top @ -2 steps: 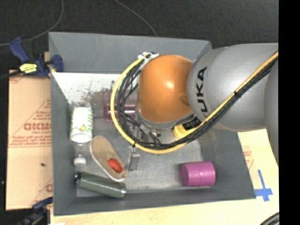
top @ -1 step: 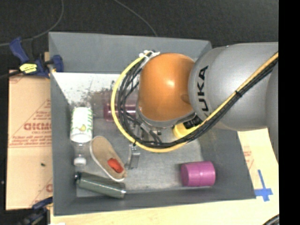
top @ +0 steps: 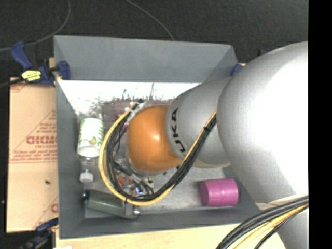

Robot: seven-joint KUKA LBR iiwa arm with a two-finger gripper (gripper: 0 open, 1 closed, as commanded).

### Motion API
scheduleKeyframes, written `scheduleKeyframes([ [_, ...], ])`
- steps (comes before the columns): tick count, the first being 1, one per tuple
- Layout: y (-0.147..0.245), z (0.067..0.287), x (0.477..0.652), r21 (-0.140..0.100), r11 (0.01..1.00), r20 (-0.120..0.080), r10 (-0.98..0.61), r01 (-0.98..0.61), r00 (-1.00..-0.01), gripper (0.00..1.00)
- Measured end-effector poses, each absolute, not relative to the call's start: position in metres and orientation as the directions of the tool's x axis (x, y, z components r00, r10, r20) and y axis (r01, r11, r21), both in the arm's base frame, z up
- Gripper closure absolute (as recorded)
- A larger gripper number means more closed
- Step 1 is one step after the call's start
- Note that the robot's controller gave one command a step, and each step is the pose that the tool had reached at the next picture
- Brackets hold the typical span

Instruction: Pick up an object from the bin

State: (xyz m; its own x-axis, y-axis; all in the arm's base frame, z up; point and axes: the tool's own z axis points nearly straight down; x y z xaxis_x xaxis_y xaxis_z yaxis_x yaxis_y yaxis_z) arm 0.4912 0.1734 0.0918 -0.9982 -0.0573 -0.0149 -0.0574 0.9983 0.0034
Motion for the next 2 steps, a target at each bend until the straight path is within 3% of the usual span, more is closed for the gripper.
scheduleKeyframes([
  [1, 0.175, 0.153, 0.474, 0.004, 1.0, -0.008, 0.002, 0.002, -1.0, 0.0],
  [2, 0.176, 0.1, 0.527, 0.014, 0.787, -0.01, 0.617, 0.617, -0.787, 0.0],
])
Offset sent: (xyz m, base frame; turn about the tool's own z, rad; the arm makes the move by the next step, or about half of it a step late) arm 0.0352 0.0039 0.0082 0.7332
